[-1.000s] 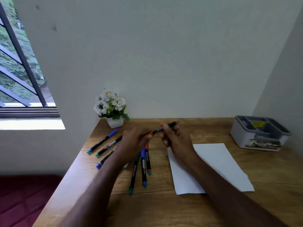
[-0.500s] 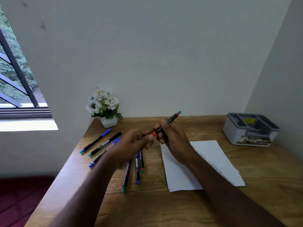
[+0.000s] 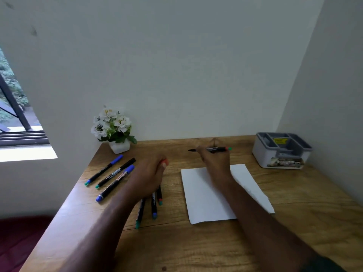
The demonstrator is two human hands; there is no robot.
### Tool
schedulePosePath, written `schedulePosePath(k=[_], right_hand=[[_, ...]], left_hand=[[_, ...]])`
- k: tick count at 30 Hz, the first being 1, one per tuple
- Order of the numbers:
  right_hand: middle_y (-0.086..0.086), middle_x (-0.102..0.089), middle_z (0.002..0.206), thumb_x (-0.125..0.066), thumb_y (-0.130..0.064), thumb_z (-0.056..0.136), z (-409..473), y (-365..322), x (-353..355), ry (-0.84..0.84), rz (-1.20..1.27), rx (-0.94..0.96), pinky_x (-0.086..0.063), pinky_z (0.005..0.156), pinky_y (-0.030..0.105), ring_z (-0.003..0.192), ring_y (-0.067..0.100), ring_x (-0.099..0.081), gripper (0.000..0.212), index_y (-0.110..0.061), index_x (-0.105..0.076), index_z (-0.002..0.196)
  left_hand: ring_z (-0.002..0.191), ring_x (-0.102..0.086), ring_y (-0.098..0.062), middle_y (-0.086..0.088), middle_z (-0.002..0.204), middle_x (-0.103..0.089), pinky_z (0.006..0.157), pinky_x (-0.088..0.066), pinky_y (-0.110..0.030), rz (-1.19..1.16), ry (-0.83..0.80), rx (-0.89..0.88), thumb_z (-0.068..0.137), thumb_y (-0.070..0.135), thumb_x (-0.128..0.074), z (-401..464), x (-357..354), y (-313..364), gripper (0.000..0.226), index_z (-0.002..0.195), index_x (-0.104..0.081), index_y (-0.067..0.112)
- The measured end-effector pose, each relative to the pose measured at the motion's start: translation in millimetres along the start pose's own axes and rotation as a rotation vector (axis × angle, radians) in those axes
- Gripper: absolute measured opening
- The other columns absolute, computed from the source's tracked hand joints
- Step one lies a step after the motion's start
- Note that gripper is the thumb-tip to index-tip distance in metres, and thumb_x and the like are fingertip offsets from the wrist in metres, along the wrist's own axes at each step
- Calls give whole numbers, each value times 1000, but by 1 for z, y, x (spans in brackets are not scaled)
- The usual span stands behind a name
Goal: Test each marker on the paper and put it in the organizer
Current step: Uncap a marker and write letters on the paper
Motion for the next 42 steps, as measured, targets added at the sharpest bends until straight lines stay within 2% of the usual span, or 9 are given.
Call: schedulePosePath(k=[4,11,17,21,29,32,35,39,42], right_hand=[[11,-56,61,-67,0,82,-13,5,-10,-43,-151,99,-45,56,15,56,8,-53,18,0,-53,71],[4,-64,67,-67,-18,92,-18,17,-11,-270,-49,-177,-49,63,27,64,12,-61,17,-7,-63,80],[-7,-67,75,-59,-31,99,-21,6,24,-394,-609,432,-48,62,22,69,7,-63,19,-17,-65,87],[-11,-65,89,-55,-44,97,-22,27,65,-388,-934,404,-48,73,28,79,5,-59,21,-27,-59,108],[-9,-60,124,-48,-61,95,-13,35,93,-630,-1004,239,-50,89,34,108,10,-57,46,-34,-45,132],[-6,-66,105,-56,-59,92,-14,27,94,-448,-1044,348,-49,80,30,95,13,-59,39,-29,-57,118],[-6,-65,72,-48,-49,100,-24,0,80,-273,-861,598,-48,63,28,64,8,-60,32,-22,-62,91],[-4,-71,86,-38,-52,101,-38,-13,28,-383,-373,159,-53,70,27,76,11,-69,41,-18,-62,106],[-5,-74,90,-52,-38,101,-43,-4,4,-421,-304,73,-50,70,20,79,10,-70,26,-16,-66,100]], left_hand=[[88,-54,-8,10,95,-58,77,-50,-29,40,-74,3,93,32,-59,5,-10,7,5,97,-57,32],[91,-57,2,15,102,-69,82,-43,-23,56,-238,-19,81,52,-70,17,-35,7,36,111,-72,33],[96,-44,0,20,103,-62,104,-22,-43,157,-249,-36,84,51,-66,22,-44,9,37,120,-65,41],[111,-44,-3,23,109,-57,107,-19,-44,200,-303,-46,88,49,-62,22,-42,5,32,119,-65,41],[105,-39,1,28,96,-50,106,-21,-44,177,-342,-35,87,51,-64,21,-41,2,28,112,-70,40],[98,-42,0,30,85,-49,105,-29,-49,149,-335,-52,84,50,-67,22,-42,1,26,107,-72,38],[95,-44,2,28,84,-54,103,-29,-47,156,-276,-73,81,53,-69,22,-43,4,26,101,-74,36],[95,-48,0,23,90,-61,100,-27,-45,152,-250,-63,78,56,-70,21,-45,8,30,98,-74,35],[92,-49,-1,23,86,-60,99,-34,-48,126,-244,-67,77,56,-71,20,-44,5,31,99,-74,35]])
Point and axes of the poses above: each hand's wrist, its own z-axis towards the middle knuckle, its own x-axis out of the back of the hand, y = z × x, the point moved 4 cm from there along z, towards the middle knuckle
